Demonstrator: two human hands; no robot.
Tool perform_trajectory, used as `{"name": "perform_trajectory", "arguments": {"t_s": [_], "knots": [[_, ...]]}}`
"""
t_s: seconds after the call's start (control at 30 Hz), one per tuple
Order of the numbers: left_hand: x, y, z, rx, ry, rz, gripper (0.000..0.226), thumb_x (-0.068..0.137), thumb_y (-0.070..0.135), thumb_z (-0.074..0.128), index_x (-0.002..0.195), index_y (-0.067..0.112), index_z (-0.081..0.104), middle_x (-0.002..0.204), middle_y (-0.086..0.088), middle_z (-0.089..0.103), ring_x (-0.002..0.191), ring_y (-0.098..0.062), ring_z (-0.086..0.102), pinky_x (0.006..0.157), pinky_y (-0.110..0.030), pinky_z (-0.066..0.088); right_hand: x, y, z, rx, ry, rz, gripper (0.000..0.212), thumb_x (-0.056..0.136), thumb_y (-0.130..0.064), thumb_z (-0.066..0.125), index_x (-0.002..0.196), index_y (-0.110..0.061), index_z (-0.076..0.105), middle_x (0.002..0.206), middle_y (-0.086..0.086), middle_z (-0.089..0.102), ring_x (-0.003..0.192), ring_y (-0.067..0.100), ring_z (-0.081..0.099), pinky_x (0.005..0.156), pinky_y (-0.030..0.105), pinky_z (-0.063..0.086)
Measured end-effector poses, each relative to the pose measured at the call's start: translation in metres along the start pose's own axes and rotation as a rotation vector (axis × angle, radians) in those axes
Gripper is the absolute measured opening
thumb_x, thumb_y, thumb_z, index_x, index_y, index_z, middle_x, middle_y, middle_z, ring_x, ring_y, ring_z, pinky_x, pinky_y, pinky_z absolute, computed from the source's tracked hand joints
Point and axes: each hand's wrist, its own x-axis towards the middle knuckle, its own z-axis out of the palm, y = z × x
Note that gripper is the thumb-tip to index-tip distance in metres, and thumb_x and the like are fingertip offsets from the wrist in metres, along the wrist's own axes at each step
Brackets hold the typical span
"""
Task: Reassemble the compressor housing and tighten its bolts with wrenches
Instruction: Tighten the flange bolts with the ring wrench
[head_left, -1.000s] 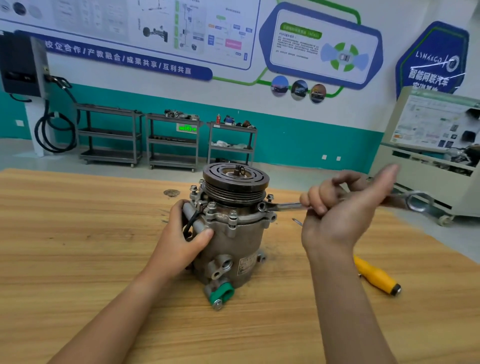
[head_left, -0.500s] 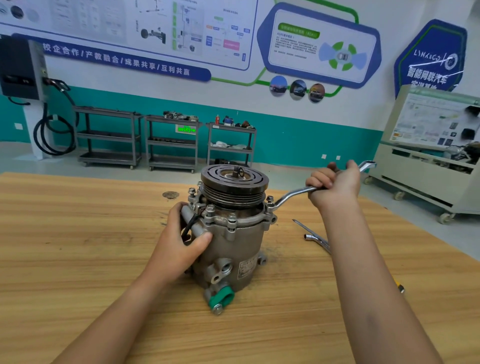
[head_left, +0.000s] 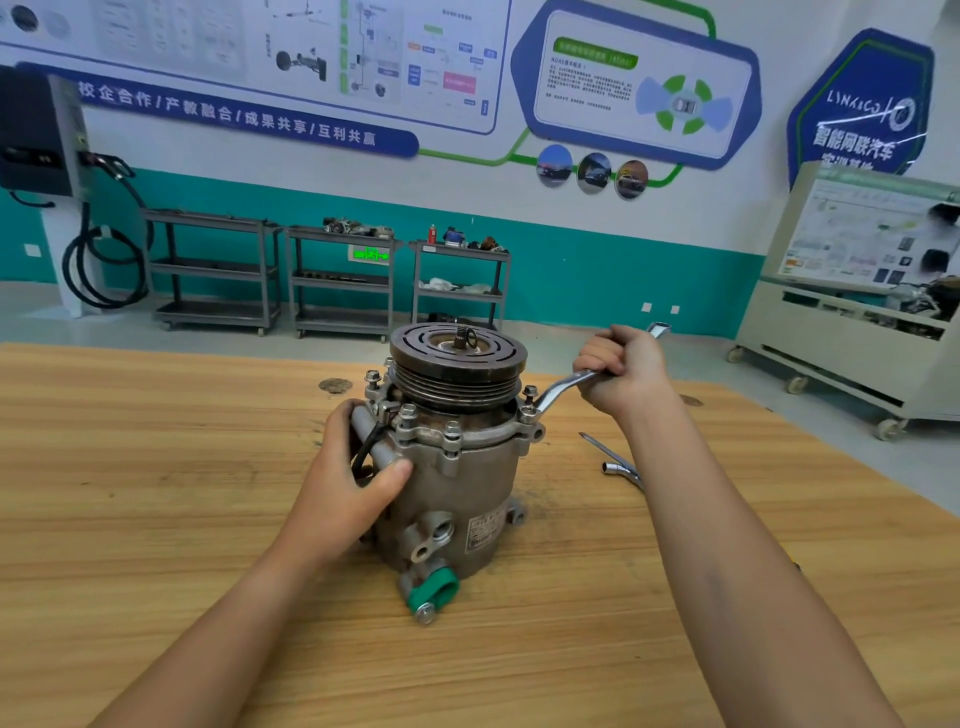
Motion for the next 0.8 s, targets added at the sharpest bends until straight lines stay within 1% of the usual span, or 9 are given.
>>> {"name": "perform_trajectory", "arguments": {"t_s": [0.13, 0.23, 0.3, 0.43, 0.53, 0.63, 0.67, 0.73, 0.8], "knots": [[0.000, 0.000, 0.000, -0.006, -0.003, -0.004, 0.060, 0.082, 0.009, 0.062, 0.126, 0.032, 0.029, 0.110, 0.027, 0.044, 0.094, 0.021, 0.045, 0.069, 0.004, 0.037, 0.003, 0.006, -0.011, 0.090, 0.007, 0.019, 0.038, 0.098, -0.018, 0.036, 0.060, -0.016, 0.034, 0.033, -0.007, 0.024, 0.023, 0.007, 0.021, 0.028, 0.013, 0.021], [0.000, 0.000, 0.000, 0.002, 0.004, 0.010, 0.059, 0.082, 0.006, 0.063, 0.126, 0.029, 0.030, 0.109, 0.025, 0.045, 0.093, 0.024, 0.045, 0.069, 0.004, 0.036, -0.005, 0.006, -0.022, 0.168, 0.015, -0.064, 0.039, 0.099, -0.018, 0.034, 0.060, -0.016, 0.034, 0.034, -0.007, 0.023, 0.023, 0.007, 0.021, 0.030, 0.012, 0.022], [0.000, 0.000, 0.000, 0.009, 0.003, 0.014, 0.058, 0.082, 0.006, 0.062, 0.125, 0.029, 0.030, 0.109, 0.025, 0.045, 0.093, 0.026, 0.045, 0.068, 0.004, 0.036, -0.017, 0.006, -0.026, 0.174, 0.021, -0.158, 0.039, 0.099, -0.020, 0.032, 0.060, -0.016, 0.034, 0.034, -0.007, 0.022, 0.024, 0.007, 0.020, 0.032, 0.011, 0.023], [0.000, 0.000, 0.001, 0.010, 0.017, 0.015, 0.058, 0.082, 0.007, 0.062, 0.126, 0.029, 0.031, 0.107, 0.025, 0.046, 0.091, 0.021, 0.047, 0.067, 0.004, 0.037, -0.052, 0.015, -0.031, 0.144, 0.016, -0.423, 0.038, 0.097, -0.021, 0.035, 0.060, -0.017, 0.034, 0.036, -0.006, 0.021, 0.028, 0.009, 0.022, 0.037, 0.011, 0.030], [-0.001, 0.001, 0.002, -0.003, 0.019, 0.007, 0.061, 0.082, 0.006, 0.062, 0.132, 0.024, 0.031, 0.106, 0.024, 0.046, 0.090, 0.018, 0.047, 0.067, 0.004, 0.036, -0.083, 0.035, -0.037, 0.084, -0.074, -0.640, 0.042, 0.095, -0.026, 0.039, 0.054, -0.019, 0.041, 0.038, -0.006, 0.022, 0.034, 0.011, 0.024, 0.044, 0.016, 0.036], [0.000, -0.001, 0.002, -0.022, 0.019, 0.007, 0.062, 0.082, 0.009, 0.064, 0.133, 0.022, 0.032, 0.107, 0.023, 0.046, 0.089, 0.022, 0.048, 0.066, 0.005, 0.036, -0.105, 0.062, -0.039, -0.079, -0.228, -0.885, 0.030, 0.079, -0.033, 0.056, 0.052, -0.022, 0.050, 0.038, -0.009, 0.028, 0.038, 0.011, 0.028, 0.053, 0.020, 0.039], [-0.001, -0.001, 0.003, -0.019, 0.021, 0.026, 0.061, 0.082, 0.011, 0.065, 0.132, 0.023, 0.032, 0.107, 0.023, 0.046, 0.089, 0.025, 0.047, 0.066, 0.005, 0.036, -0.111, 0.071, -0.039, -0.164, -0.252, -0.967, 0.024, 0.075, -0.030, 0.059, 0.053, -0.023, 0.052, 0.040, -0.010, 0.031, 0.040, 0.011, 0.030, 0.054, 0.020, 0.040], [-0.003, 0.004, 0.003, -0.027, 0.013, 0.022, 0.060, 0.082, 0.009, 0.065, 0.131, 0.022, 0.032, 0.108, 0.021, 0.047, 0.089, 0.029, 0.045, 0.066, 0.005, 0.036, -0.118, 0.085, -0.041, -0.363, -0.272, -1.119, 0.021, 0.076, -0.025, 0.052, 0.055, -0.024, 0.060, 0.045, -0.011, 0.043, 0.046, 0.010, 0.037, 0.054, 0.022, 0.038], [-0.001, 0.002, 0.004, -0.036, 0.026, 0.007, 0.059, 0.083, 0.008, 0.064, 0.130, 0.022, 0.032, 0.109, 0.018, 0.048, 0.089, 0.030, 0.045, 0.067, 0.006, 0.035, -0.121, 0.100, -0.039, -0.638, -0.331, -1.301, 0.019, 0.077, -0.019, 0.051, 0.062, -0.024, 0.062, 0.055, -0.010, 0.051, 0.053, 0.006, 0.042, 0.055, 0.020, 0.037]]}}
